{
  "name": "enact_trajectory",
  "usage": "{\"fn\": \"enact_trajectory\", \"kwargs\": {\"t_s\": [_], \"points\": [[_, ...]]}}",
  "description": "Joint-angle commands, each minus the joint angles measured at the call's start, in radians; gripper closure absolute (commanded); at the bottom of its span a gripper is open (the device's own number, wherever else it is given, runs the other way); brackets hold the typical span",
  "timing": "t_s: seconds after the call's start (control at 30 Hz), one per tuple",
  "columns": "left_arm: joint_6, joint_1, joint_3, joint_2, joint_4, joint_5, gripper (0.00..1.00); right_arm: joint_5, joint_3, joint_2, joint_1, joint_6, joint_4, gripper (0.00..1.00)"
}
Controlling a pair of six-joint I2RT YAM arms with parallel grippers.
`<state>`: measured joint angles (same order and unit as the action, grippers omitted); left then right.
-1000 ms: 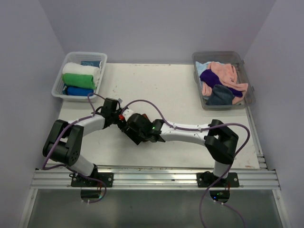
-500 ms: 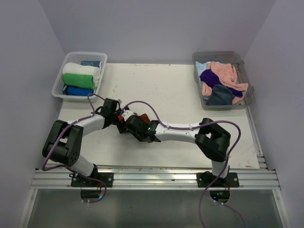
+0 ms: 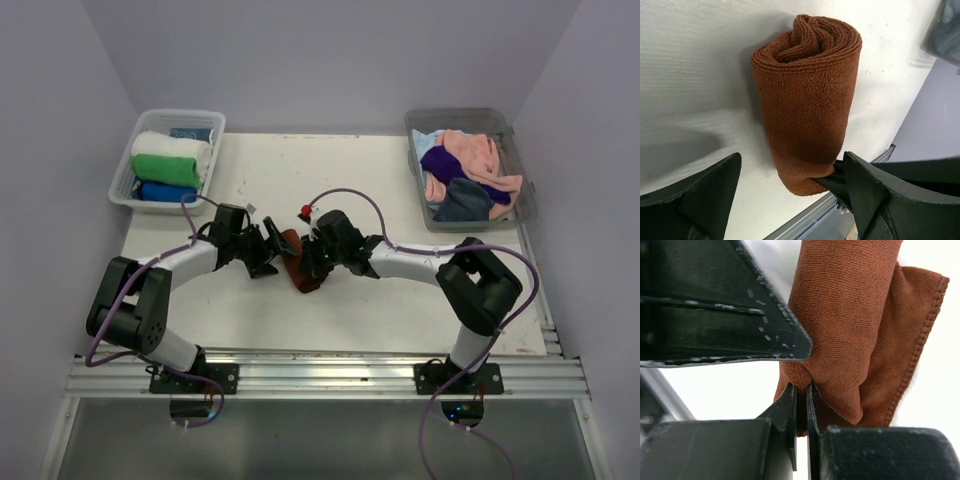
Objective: Roll the towels
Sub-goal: Roll the towel
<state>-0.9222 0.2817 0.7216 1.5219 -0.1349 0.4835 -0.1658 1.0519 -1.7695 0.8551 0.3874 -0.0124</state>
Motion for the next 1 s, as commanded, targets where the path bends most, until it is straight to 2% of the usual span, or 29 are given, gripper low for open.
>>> {"fn": "enact_trajectory", "kwargs": {"t_s": [0.0, 0.1, 0.33, 0.47, 0.57, 0.63, 0.67, 0.73, 0.77, 0.87, 0.9, 0.97], "points": [[-0.001, -0.006, -0.022, -0.011, 0.081, 0.053, 0.15, -0.243, -0.073, 0.027, -0.043, 0.166, 0.222, 1.00], [-0.003, -0.004, -0.031, -0.002, 0.093, 0.059, 0.17, -0.381, -0.121, -0.007, -0.091, 0.296, 0.400, 1.00], [-0.017, -0.004, -0.044, 0.020, 0.118, 0.079, 0.18, -0.478, -0.184, -0.061, -0.148, 0.433, 0.610, 1.00], [-0.020, -0.004, -0.042, 0.035, 0.161, 0.084, 0.20, -0.517, -0.202, -0.087, -0.168, 0.479, 0.670, 1.00], [-0.027, -0.004, -0.037, 0.047, 0.161, 0.079, 0.29, -0.532, -0.199, -0.110, -0.174, 0.495, 0.683, 1.00], [-0.024, -0.001, -0.030, 0.055, 0.150, 0.075, 0.34, -0.528, -0.175, -0.111, -0.172, 0.470, 0.594, 1.00], [-0.024, 0.001, -0.027, 0.057, 0.141, 0.067, 0.36, -0.523, -0.158, -0.105, -0.168, 0.446, 0.542, 0.85], [-0.026, 0.002, -0.024, 0.055, 0.136, 0.056, 0.41, -0.451, -0.122, -0.047, -0.153, 0.345, 0.378, 0.67], [-0.026, 0.002, -0.022, 0.054, 0.136, 0.056, 0.42, -0.421, -0.104, -0.027, -0.148, 0.309, 0.329, 0.53], [-0.032, 0.004, -0.019, 0.049, 0.101, 0.049, 0.44, -0.257, -0.052, 0.045, -0.120, 0.199, 0.140, 0.41], [-0.035, 0.004, -0.017, 0.047, 0.100, 0.043, 0.45, -0.144, -0.029, 0.057, -0.107, 0.142, 0.023, 0.39], [-0.035, 0.004, -0.016, 0.046, 0.092, 0.041, 0.45, -0.031, 0.012, 0.080, -0.047, 0.090, -0.067, 0.33]]}}
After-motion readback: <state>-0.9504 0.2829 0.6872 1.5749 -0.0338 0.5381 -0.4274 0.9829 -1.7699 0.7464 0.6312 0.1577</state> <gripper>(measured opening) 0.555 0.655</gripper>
